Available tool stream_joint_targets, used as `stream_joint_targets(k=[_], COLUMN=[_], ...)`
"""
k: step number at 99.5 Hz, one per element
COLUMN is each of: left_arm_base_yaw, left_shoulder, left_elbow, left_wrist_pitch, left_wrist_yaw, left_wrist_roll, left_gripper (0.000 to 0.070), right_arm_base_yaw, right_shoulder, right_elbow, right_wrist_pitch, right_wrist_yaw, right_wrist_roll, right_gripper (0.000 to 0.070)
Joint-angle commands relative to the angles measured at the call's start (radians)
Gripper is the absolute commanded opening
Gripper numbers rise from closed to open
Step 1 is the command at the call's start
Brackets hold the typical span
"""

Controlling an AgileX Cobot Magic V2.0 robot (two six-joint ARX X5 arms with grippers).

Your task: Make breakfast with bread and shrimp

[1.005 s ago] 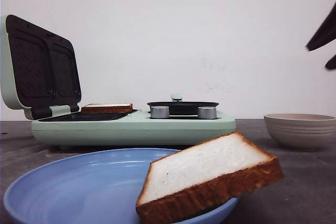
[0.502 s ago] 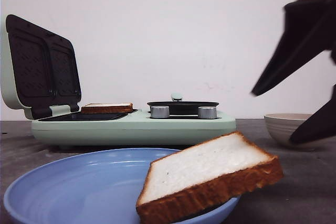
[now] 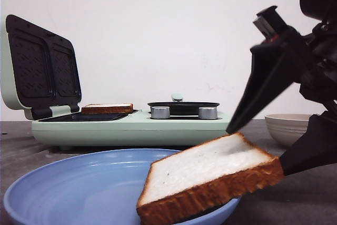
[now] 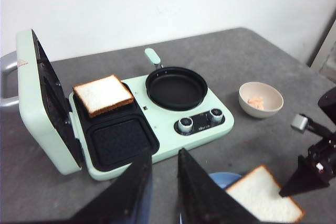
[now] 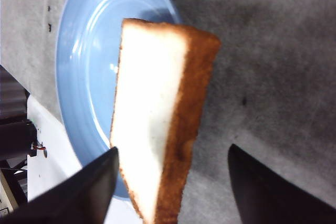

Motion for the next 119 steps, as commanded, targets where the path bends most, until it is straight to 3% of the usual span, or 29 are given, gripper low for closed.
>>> stream_joint_targets(k=[1,18,41,51,82,119], left_arm_base_yaw=[-0.008,-0.008,-0.008,-0.008,-0.008,-0.008], left_shoulder=[-0.001,-0.006,-0.006,-0.006,-0.006,-0.018], left_elbow=[-0.006,-0.024,-0.024,-0.024,-0.024,-0.024], left_wrist_pitch=[0.034,0.044,0.043,0.043,0.036,0.024], left_wrist_yaw=[0.002,0.002,0.002,0.002,0.003,0.013], left_wrist_roll=[-0.002,-0.002,-0.002,-0.002,-0.002,-0.002], left_gripper=[0.0,0.0,0.0,0.0,0.0,0.0], right_arm_base_yaw=[0.007,0.02,0.04,0.047,0.062,0.07], right_shoulder=[0.021,0.027,0.029,0.036,0.039,0.021], right_elbow=[0.016,0.016,0.016,0.016,0.016,0.036], right_wrist_pitch=[0.008,0.015,0.053,0.063,0.134,0.51], right_wrist_yaw=[-0.003,-0.002,0.0,-0.001,-0.014,-0.027], right_wrist_roll=[0.011,0.011,0.037,0.037,0.043,0.264], right_gripper=[0.0306,0.016,0.0147,0.0002,0.0,0.0])
